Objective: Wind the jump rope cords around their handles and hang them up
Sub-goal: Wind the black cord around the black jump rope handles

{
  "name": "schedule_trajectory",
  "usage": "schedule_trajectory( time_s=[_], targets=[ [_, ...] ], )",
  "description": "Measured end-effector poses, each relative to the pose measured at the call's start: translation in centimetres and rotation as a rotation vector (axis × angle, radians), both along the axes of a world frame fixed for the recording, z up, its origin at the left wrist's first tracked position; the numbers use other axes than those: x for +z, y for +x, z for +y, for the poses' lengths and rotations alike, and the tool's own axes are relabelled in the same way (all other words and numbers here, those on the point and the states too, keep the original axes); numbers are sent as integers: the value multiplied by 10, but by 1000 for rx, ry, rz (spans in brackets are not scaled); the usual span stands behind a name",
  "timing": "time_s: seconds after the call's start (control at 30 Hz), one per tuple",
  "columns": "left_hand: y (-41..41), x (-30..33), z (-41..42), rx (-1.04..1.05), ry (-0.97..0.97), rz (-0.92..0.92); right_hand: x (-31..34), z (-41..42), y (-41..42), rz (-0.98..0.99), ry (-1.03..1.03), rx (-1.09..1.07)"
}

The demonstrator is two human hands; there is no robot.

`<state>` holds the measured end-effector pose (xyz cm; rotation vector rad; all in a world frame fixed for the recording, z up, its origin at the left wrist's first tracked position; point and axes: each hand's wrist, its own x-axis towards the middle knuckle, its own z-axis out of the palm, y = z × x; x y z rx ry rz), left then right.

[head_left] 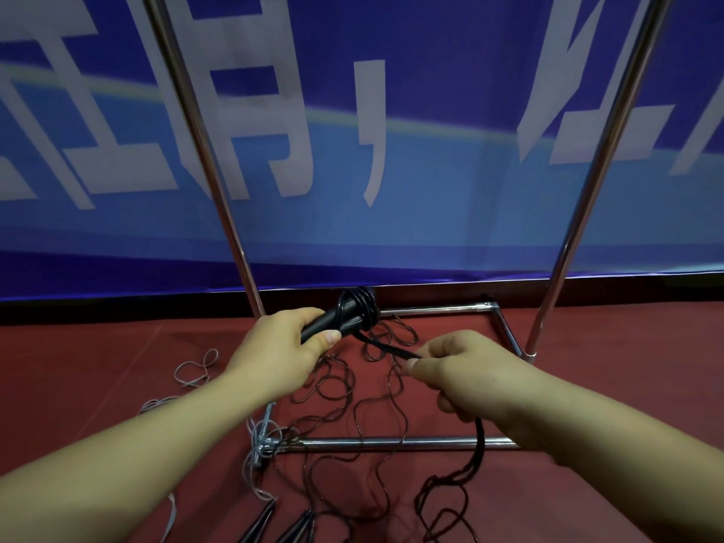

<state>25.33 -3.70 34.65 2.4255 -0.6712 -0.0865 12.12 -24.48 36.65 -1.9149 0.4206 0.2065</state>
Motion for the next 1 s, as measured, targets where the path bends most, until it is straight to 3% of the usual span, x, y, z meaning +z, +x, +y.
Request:
schedule_trajectory(
  time_s=[0.23,0.43,0.6,0.7,0.9,1.0],
  targets=[
    [6,-3,-4,-68,165,70,5,-2,0,-24,-32,-55],
    [-11,10,-14,-278,377,117,8,-6,-2,-94,-70,-108],
    [-30,28,-22,-437,424,55,10,-13,-3,-175,-168,-132],
    [-40,34,-23,-511,393,65,9,-16,-4,-241,-216,-94],
    [-44,36,-18,-594,143,210,18,-26,0,-293,-90,-49],
    [-47,34,-21,-580,161,219,28,-32,-2,-305,-78,7]
  ],
)
